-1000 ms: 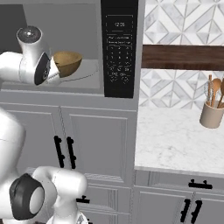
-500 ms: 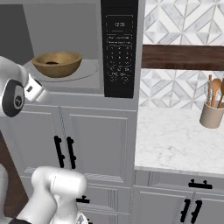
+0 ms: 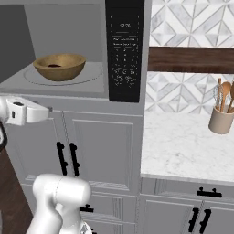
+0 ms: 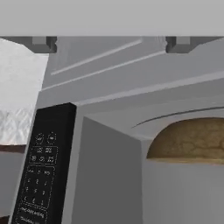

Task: Pick the eggplant from the sink and place it in the bowl. Then pick the bowl and place it in the microwave. Then close the microwave door and press the start button.

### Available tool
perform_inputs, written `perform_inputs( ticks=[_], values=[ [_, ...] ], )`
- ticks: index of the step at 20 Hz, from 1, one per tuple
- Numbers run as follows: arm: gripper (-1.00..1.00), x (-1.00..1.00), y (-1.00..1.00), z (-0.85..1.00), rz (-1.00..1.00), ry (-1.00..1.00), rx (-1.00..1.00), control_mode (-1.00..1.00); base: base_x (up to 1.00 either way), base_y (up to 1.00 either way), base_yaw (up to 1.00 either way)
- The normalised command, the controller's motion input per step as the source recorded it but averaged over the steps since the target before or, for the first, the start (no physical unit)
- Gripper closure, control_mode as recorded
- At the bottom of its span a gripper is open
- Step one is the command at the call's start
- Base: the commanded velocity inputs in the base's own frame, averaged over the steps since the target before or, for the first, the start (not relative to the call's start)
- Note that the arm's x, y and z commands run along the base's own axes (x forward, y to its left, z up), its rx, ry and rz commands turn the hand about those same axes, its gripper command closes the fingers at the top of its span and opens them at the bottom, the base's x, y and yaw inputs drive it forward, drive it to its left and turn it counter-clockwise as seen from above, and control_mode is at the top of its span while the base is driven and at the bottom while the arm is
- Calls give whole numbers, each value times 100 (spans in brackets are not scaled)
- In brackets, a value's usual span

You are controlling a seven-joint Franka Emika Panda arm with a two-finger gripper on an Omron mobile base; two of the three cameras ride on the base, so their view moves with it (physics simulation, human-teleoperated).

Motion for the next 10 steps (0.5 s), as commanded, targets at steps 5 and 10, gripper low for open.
perform_inputs(
  ticks=[5, 10],
  values=[
    [-100, -45, 0, -47, -12, -22, -61, -100, 0, 0, 0],
    [-100, -33, 5, -56, -9, -26, -62, -100, 0, 0, 0]
  ],
)
